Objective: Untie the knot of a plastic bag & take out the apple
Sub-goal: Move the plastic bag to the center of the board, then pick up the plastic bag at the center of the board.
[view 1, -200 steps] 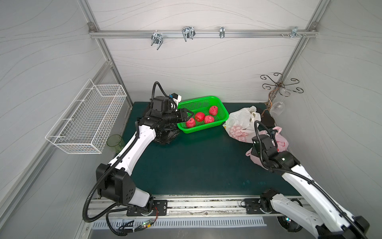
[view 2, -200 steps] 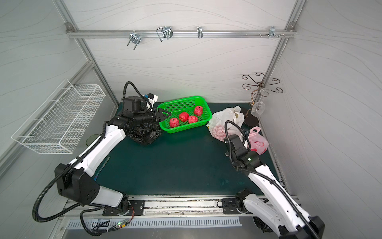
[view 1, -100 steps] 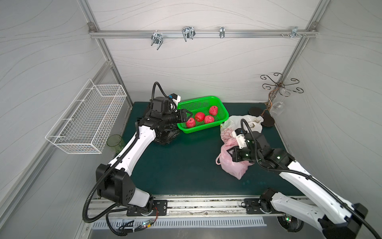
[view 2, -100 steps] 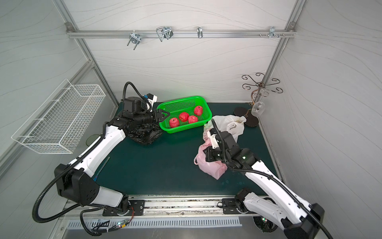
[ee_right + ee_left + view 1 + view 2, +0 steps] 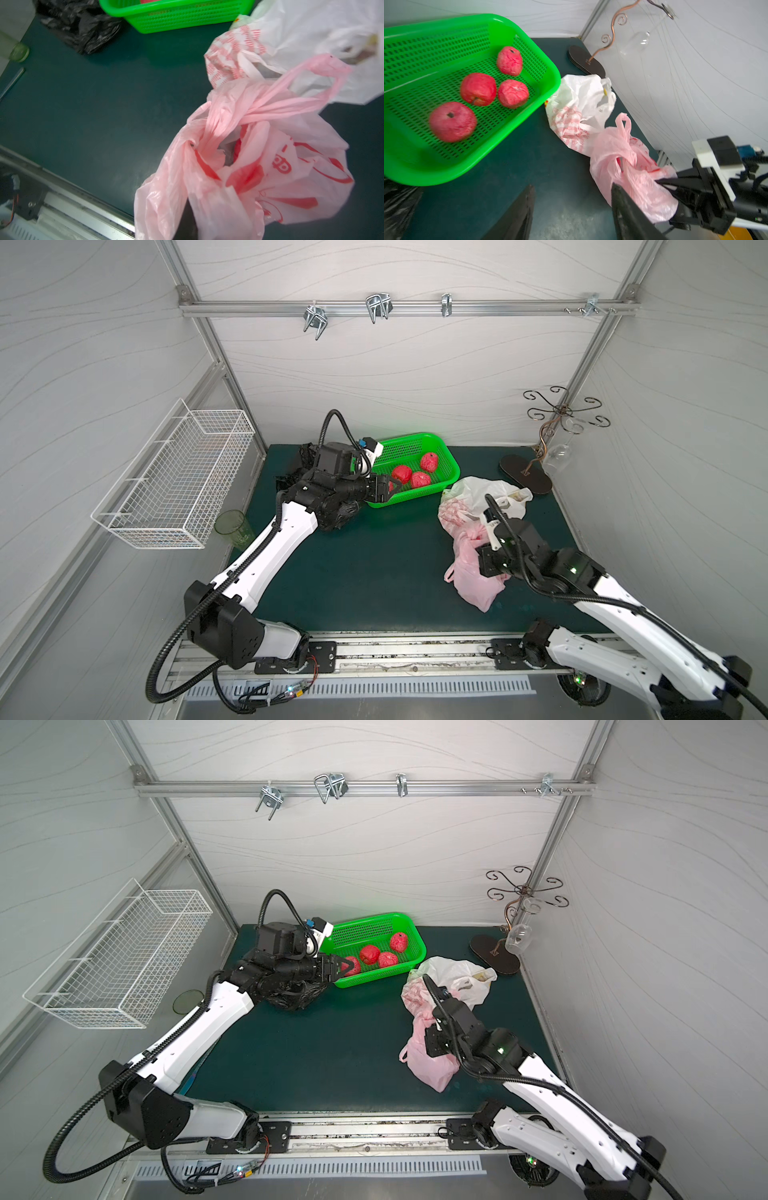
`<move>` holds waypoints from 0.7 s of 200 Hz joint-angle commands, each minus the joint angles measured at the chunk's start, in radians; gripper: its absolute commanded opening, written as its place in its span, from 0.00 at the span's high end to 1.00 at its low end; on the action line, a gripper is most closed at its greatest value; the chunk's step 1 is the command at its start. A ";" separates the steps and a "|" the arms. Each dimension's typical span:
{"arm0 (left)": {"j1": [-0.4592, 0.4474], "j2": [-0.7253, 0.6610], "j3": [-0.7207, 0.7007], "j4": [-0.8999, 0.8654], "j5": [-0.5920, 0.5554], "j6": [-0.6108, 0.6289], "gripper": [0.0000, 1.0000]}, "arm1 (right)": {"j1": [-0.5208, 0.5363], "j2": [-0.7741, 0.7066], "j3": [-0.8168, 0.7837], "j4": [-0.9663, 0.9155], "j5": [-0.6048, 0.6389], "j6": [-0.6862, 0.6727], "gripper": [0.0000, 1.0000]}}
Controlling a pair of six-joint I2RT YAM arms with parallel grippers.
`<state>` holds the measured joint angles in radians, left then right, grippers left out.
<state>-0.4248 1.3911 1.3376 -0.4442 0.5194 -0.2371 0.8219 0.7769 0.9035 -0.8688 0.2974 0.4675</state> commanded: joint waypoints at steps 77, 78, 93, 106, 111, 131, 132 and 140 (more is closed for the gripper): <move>0.044 -0.017 -0.008 0.029 0.046 -0.014 0.41 | -0.115 0.109 0.055 -0.016 0.346 0.060 0.01; 0.045 -0.017 -0.009 0.030 0.047 -0.015 0.41 | -0.121 0.111 0.055 -0.012 0.340 0.057 0.01; 0.045 -0.013 -0.011 0.033 0.053 -0.019 0.41 | -0.207 0.175 0.044 0.059 0.255 0.037 0.01; 0.045 -0.011 -0.012 0.036 0.059 -0.021 0.41 | -0.272 0.226 0.030 0.116 0.143 0.017 0.01; 0.045 -0.010 -0.011 0.034 0.057 -0.021 0.41 | -0.290 0.244 0.027 0.129 0.109 0.017 0.01; 0.046 -0.010 -0.009 0.029 0.052 -0.017 0.41 | -0.314 0.295 0.018 0.141 0.028 0.024 0.14; 0.046 -0.010 -0.008 0.029 0.053 -0.017 0.40 | -0.314 0.296 0.018 0.141 0.026 0.025 0.15; 0.046 -0.010 -0.008 0.029 0.049 -0.016 0.41 | -0.318 0.294 0.014 0.140 0.014 0.034 0.26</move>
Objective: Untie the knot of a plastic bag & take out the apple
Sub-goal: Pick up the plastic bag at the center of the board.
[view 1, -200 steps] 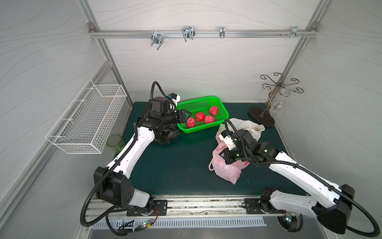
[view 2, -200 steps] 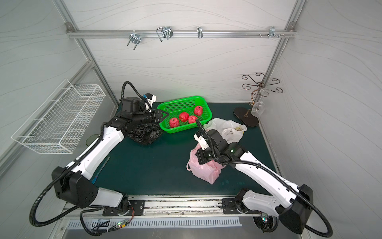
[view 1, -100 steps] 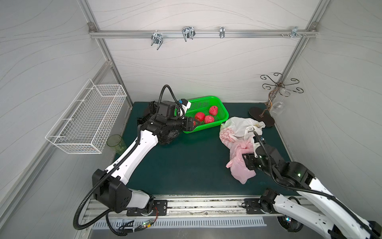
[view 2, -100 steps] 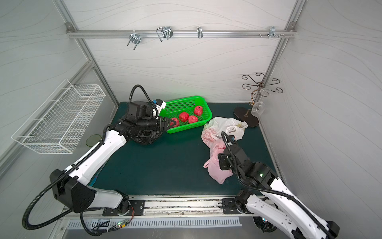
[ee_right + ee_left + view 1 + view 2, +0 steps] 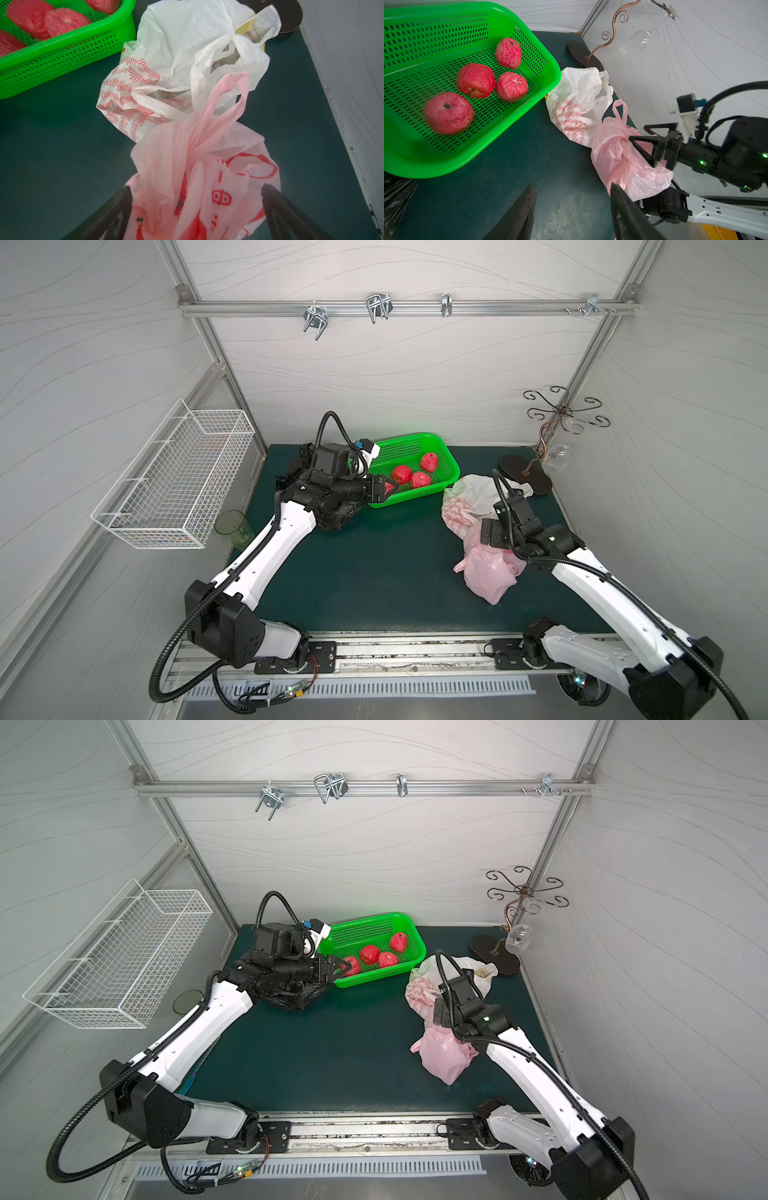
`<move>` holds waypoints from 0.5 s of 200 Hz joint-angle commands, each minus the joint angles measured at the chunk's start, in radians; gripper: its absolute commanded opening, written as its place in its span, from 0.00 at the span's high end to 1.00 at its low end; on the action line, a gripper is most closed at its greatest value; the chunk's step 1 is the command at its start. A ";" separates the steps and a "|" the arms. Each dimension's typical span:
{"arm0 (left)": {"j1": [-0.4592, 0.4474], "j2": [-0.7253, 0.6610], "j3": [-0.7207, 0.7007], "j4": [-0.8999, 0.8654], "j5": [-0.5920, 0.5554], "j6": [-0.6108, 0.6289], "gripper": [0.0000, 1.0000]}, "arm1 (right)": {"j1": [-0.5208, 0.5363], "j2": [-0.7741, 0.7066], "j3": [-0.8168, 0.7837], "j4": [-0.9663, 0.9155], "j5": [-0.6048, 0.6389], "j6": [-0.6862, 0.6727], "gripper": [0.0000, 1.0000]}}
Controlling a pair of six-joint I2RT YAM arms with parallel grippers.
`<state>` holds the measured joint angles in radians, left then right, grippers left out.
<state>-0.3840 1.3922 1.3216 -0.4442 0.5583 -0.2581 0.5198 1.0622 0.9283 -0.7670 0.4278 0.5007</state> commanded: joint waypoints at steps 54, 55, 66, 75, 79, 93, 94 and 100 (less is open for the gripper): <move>0.025 -0.024 0.002 0.045 0.035 -0.011 0.41 | -0.128 -0.066 0.098 0.029 -0.112 -0.010 1.00; 0.025 -0.024 0.002 0.045 0.034 -0.011 0.41 | -0.128 -0.067 0.102 0.029 -0.110 -0.011 1.00; 0.027 -0.025 0.003 0.045 0.035 -0.011 0.41 | -0.127 -0.082 0.153 0.027 -0.075 -0.038 1.00; 0.027 -0.026 0.001 0.043 0.035 -0.010 0.41 | -0.123 -0.100 0.193 0.029 -0.048 -0.059 1.00; 0.028 -0.027 0.002 0.043 0.035 -0.010 0.41 | -0.121 -0.109 0.211 0.029 -0.033 -0.068 1.00; 0.031 -0.031 0.002 0.044 0.032 -0.010 0.41 | -0.108 -0.139 0.268 0.029 0.026 -0.105 1.00; 0.031 -0.031 0.002 0.044 0.033 -0.010 0.41 | -0.107 -0.140 0.272 0.028 0.031 -0.107 1.00; 0.031 -0.032 0.001 0.043 0.033 -0.010 0.41 | -0.099 -0.151 0.290 0.026 0.057 -0.121 1.00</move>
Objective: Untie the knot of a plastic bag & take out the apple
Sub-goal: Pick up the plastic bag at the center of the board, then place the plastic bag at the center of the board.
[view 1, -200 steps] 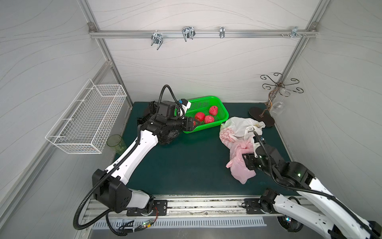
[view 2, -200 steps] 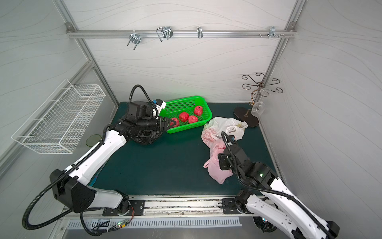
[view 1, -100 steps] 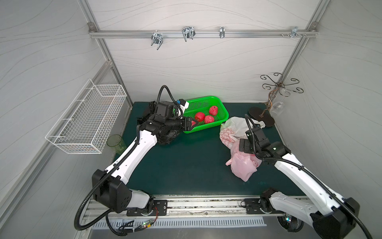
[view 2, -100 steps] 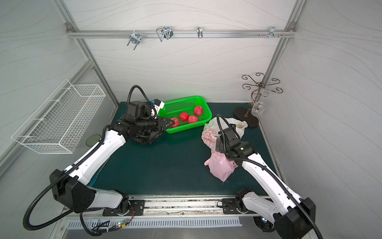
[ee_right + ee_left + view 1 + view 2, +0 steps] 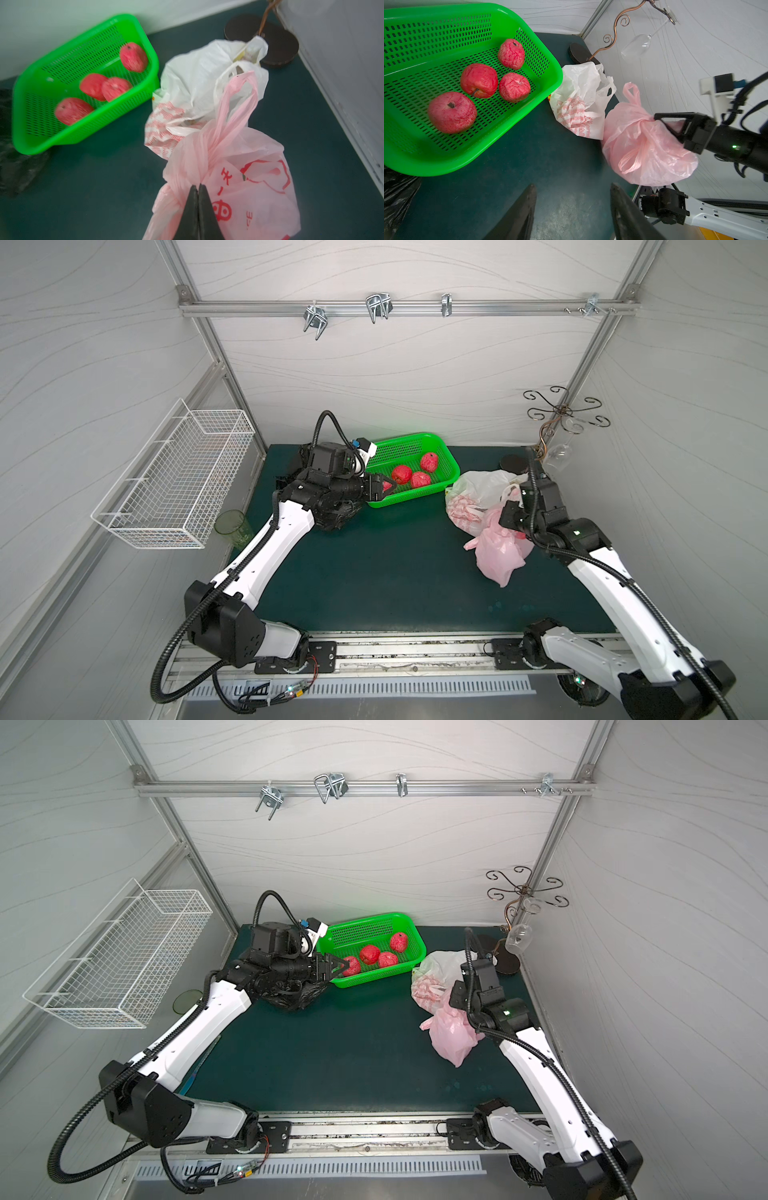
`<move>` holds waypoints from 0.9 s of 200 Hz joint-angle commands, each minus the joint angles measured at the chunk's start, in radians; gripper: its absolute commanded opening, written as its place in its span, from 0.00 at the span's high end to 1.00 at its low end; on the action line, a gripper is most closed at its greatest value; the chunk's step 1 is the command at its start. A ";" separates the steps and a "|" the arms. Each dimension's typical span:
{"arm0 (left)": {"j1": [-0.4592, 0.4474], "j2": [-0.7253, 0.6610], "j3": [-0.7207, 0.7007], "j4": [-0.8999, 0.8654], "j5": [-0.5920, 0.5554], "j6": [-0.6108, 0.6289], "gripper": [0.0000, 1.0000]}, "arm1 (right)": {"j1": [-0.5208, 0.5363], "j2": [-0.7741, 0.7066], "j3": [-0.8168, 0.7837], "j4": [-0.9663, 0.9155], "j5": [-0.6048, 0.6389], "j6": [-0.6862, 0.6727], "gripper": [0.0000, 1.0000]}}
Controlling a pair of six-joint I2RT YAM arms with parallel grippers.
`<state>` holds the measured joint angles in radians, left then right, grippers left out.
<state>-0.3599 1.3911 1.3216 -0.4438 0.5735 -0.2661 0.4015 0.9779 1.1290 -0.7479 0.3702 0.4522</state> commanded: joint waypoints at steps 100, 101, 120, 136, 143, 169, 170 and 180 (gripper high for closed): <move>0.010 -0.042 0.001 0.044 0.010 -0.004 0.40 | 0.039 -0.058 0.017 0.340 -0.813 0.079 1.00; 0.010 -0.042 0.002 0.043 0.011 -0.004 0.40 | 0.041 -0.054 0.014 0.349 -0.821 0.084 1.00; 0.010 -0.043 0.002 0.040 0.003 0.000 0.39 | 0.078 0.053 0.022 0.428 -1.088 0.110 1.00; 0.010 -0.042 0.002 0.036 -0.004 0.004 0.39 | 0.160 0.131 0.071 0.300 -1.177 -0.023 1.00; 0.012 -0.041 0.002 0.033 -0.004 0.006 0.39 | 0.217 0.151 0.093 0.208 -1.120 -0.096 1.00; 0.022 -0.043 0.002 0.037 0.004 0.007 0.40 | 0.297 0.210 0.099 -0.010 -0.916 -0.233 1.00; 0.022 -0.042 0.002 0.037 0.004 0.007 0.40 | 0.298 0.211 0.097 -0.012 -0.910 -0.233 1.00; 0.025 -0.043 0.002 0.040 0.008 0.004 0.40 | 0.292 0.210 0.065 -0.022 -0.809 -0.232 1.00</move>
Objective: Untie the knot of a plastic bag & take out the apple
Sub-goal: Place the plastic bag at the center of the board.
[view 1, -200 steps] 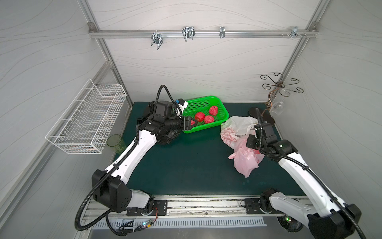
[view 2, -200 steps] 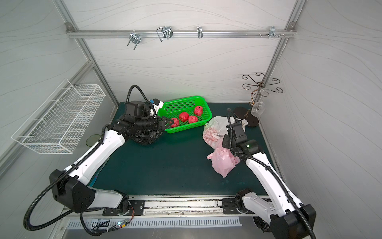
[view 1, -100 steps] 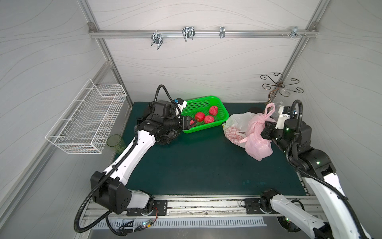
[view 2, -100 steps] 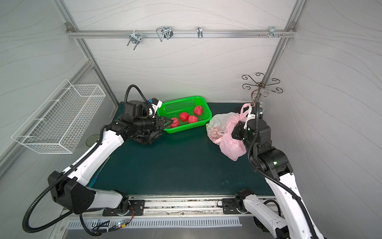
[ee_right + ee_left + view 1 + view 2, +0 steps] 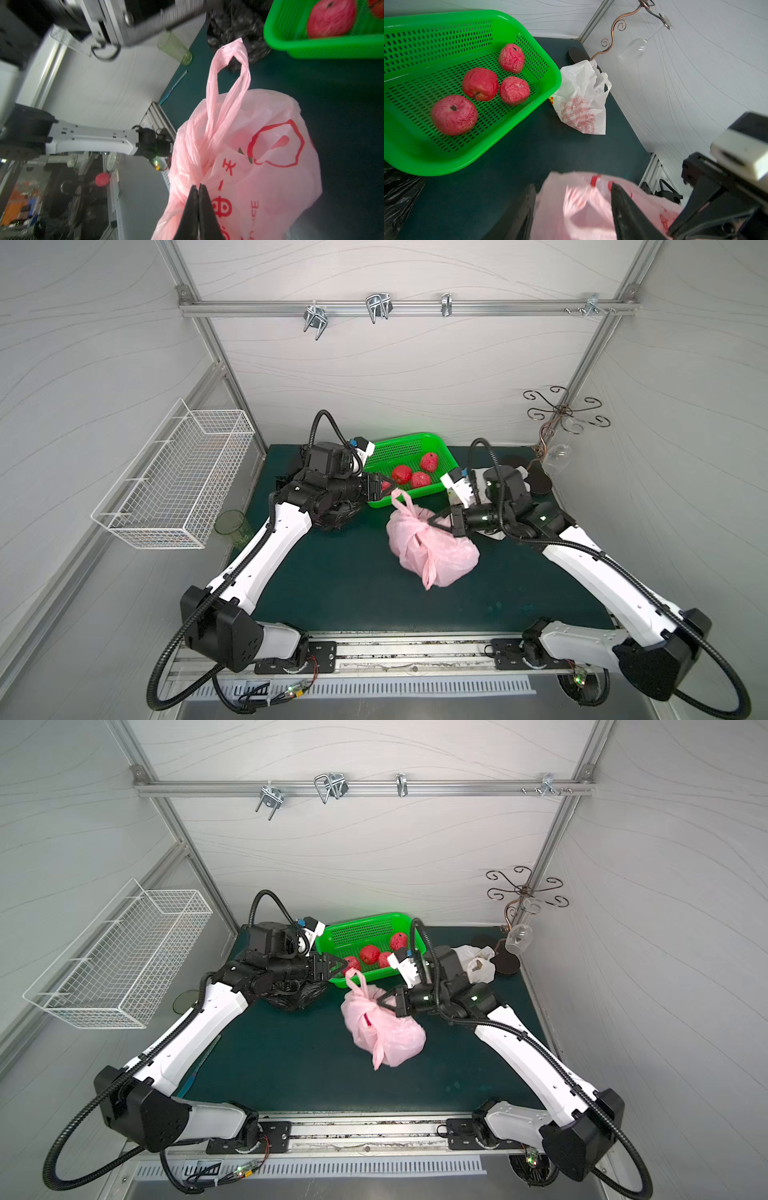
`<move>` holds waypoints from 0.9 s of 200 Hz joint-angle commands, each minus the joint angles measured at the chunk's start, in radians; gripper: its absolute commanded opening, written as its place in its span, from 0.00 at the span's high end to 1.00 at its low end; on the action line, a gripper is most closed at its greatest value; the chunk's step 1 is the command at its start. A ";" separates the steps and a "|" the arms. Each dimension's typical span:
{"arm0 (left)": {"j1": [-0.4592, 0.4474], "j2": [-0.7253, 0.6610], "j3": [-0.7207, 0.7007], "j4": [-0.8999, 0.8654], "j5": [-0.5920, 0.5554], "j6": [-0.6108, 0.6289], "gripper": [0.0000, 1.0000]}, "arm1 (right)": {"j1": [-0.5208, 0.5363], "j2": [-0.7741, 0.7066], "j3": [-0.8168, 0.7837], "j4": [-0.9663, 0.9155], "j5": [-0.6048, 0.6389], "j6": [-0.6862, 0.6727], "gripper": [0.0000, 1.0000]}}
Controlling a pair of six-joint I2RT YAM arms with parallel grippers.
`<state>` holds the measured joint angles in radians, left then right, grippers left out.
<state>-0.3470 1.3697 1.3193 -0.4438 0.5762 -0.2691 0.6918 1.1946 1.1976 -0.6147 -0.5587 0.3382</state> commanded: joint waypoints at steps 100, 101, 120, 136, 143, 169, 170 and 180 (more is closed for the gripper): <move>-0.004 0.025 0.007 0.101 0.193 -0.025 0.41 | -0.102 -0.179 -0.119 -0.135 0.512 -0.118 0.36; -0.006 0.028 0.009 0.100 0.197 -0.025 0.41 | -0.100 -0.185 -0.118 -0.140 0.519 -0.119 0.36; -0.059 0.055 0.028 0.076 0.248 0.011 0.41 | -0.067 -0.268 -0.099 -0.210 0.620 -0.147 0.36; -0.123 0.072 0.053 0.011 0.254 0.085 0.41 | -0.063 -0.314 -0.126 -0.255 0.661 -0.144 0.33; -0.149 0.084 0.068 -0.021 0.251 0.116 0.40 | -0.063 -0.334 -0.151 -0.264 0.663 -0.139 0.32; -0.218 0.143 0.116 -0.116 0.287 0.187 0.41 | -0.063 -0.401 -0.273 -0.222 0.609 -0.112 0.27; -0.220 0.145 0.119 -0.121 0.287 0.189 0.41 | -0.063 -0.402 -0.276 -0.220 0.606 -0.112 0.26; -0.246 0.171 0.141 -0.176 0.284 0.225 0.43 | -0.056 -0.407 -0.292 -0.214 0.599 -0.106 0.24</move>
<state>-0.5476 1.4929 1.3766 -0.5060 0.8093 -0.1635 0.6239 0.7898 0.9699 -0.7879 0.0414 0.2295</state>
